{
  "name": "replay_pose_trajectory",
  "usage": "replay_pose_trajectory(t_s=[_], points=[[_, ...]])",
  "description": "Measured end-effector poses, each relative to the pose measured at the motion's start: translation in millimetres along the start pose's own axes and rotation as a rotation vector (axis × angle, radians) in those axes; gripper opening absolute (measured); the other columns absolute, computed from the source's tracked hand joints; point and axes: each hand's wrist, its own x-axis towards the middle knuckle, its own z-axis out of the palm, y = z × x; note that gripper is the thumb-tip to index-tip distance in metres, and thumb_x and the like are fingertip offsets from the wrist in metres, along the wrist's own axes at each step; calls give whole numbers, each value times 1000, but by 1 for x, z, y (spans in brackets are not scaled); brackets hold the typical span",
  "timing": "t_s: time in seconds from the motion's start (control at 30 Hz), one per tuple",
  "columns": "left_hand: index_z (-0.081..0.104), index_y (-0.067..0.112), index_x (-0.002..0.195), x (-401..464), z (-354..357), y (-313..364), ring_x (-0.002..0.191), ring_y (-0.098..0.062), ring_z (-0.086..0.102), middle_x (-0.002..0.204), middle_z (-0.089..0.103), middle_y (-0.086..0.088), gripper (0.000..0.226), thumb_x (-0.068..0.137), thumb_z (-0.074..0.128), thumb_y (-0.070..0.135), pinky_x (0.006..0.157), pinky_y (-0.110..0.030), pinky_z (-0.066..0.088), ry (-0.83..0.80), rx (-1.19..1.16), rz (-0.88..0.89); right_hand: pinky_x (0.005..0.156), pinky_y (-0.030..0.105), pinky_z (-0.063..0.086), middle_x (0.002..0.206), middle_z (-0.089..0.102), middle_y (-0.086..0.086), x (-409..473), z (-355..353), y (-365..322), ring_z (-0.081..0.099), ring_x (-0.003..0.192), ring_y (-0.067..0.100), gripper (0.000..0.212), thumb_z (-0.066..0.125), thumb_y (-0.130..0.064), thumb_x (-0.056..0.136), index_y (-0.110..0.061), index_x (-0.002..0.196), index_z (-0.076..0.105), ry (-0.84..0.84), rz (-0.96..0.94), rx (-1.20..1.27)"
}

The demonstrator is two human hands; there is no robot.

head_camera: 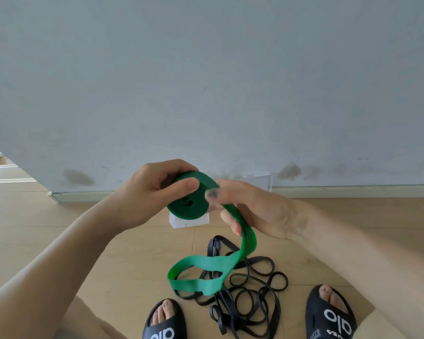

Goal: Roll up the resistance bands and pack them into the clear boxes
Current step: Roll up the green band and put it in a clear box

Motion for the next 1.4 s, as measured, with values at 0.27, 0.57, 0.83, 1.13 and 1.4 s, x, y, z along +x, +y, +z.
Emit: replay_pose_trajectory(t_s=[0.27,0.57,0.83,1.13,1.4], points=[[72,29,107,0,1,1,94,-19,72,99,77,2,35,86,62,54,83,-35,57,13,-55,37,47,20,27,120,75,14,4,3,-3,30,35,6,46,59,-54,92,-18,122,63,-8,55,234],[67,38,103,-5,13,3,90,-8,65,93,69,18,37,78,64,64,79,-35,53,-155,391,110,53,27,44,67,64,-5,6,13,1,52,54,13,66,68,-65,85,-3,108,64,172,114,-206],[69,29,103,-3,8,4,89,-22,67,92,72,5,18,87,71,39,82,-34,54,-164,158,173,62,23,47,76,66,-13,-2,5,-14,56,63,3,24,54,-40,101,-23,100,70,-54,76,22],[71,33,104,-2,11,2,88,-18,69,92,73,9,25,87,66,51,74,-42,55,-147,276,205,72,38,56,85,76,6,7,7,-3,67,68,18,79,64,-80,70,-18,118,59,186,69,-325],[72,23,101,1,-11,-5,83,-23,68,87,71,-2,29,87,67,48,77,-43,57,-88,100,102,54,22,41,73,70,-7,-8,-4,-16,60,60,8,28,82,-50,80,-30,96,70,421,-336,-728]])
